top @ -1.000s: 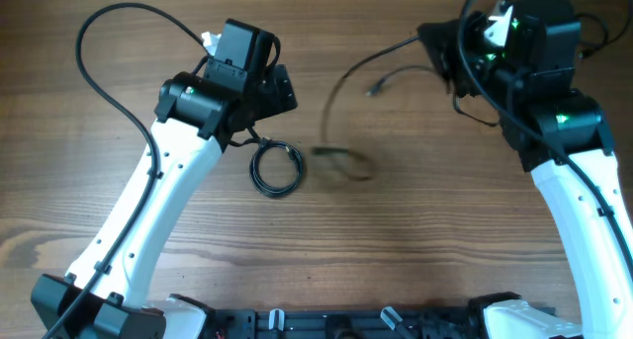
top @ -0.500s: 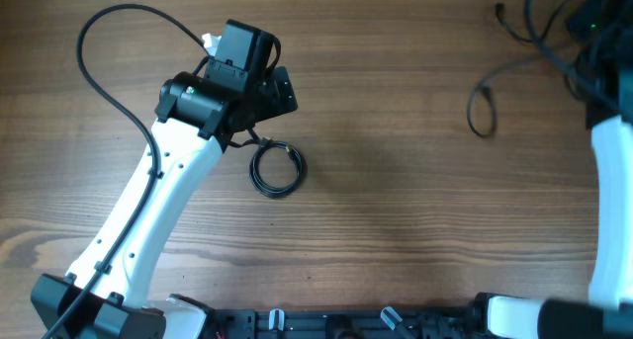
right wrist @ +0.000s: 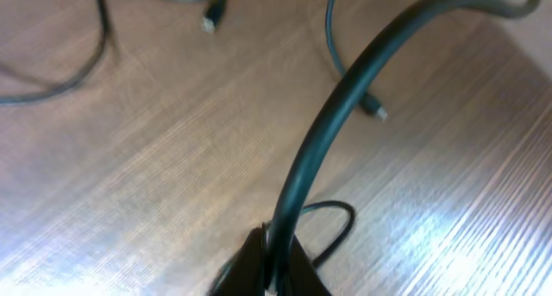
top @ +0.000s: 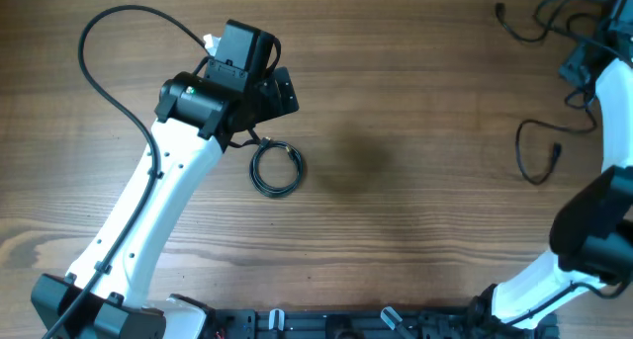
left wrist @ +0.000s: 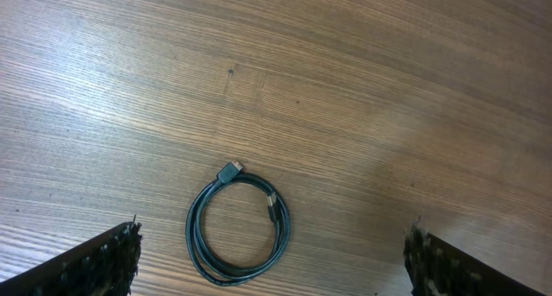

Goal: Untangle cables

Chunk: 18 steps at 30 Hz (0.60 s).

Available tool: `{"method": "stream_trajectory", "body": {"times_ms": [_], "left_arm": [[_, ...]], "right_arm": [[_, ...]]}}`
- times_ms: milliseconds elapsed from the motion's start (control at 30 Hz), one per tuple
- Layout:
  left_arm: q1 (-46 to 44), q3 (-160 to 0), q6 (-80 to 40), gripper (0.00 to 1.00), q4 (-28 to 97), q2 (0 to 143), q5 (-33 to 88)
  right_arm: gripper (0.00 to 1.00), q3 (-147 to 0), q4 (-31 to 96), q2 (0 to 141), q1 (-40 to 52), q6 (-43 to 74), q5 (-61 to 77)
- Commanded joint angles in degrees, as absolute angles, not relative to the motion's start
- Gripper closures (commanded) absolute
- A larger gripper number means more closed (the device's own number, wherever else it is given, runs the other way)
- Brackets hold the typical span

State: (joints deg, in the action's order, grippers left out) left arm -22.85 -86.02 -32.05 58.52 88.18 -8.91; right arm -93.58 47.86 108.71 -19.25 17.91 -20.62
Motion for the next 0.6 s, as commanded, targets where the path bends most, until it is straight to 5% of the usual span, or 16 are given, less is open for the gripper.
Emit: {"method": "stream_trajectory", "body": {"times_ms": [0, 267, 367, 400, 467, 567], "left_arm": [[-22.6, -86.6, -32.0, 0.00, 58.6, 88.4, -8.4], [-22.7, -86.6, -32.0, 0.00, 59.2, 88.4, -8.4], [-22.7, -86.6, -32.0, 0.00, 59.6, 88.4, -8.4], [-22.7, -86.6, -32.0, 0.00, 59.7, 88.4, -8.4], [-22.7, -86.6, -32.0, 0.00, 59.6, 88.4, -8.3], [-22.7, -86.6, -32.0, 0.00, 59.6, 88.4, -8.4]], "right_arm": [[0.94, -93.9, 50.3, 111.9, -19.6, 21.4, -21.1], [0.89, -88.1, 52.9, 112.3, -19.9, 28.8, -24.2], [0.61, -86.7, 52.1, 112.3, -19.9, 28.5, -23.0], [0.34, -86.7, 52.1, 112.3, -19.9, 28.4, -21.4], [0.07, -86.8, 51.2, 112.3, -19.9, 24.9, -14.5], [0.00, -90.8, 53.5, 112.2, -19.9, 22.0, -10.6]]}}
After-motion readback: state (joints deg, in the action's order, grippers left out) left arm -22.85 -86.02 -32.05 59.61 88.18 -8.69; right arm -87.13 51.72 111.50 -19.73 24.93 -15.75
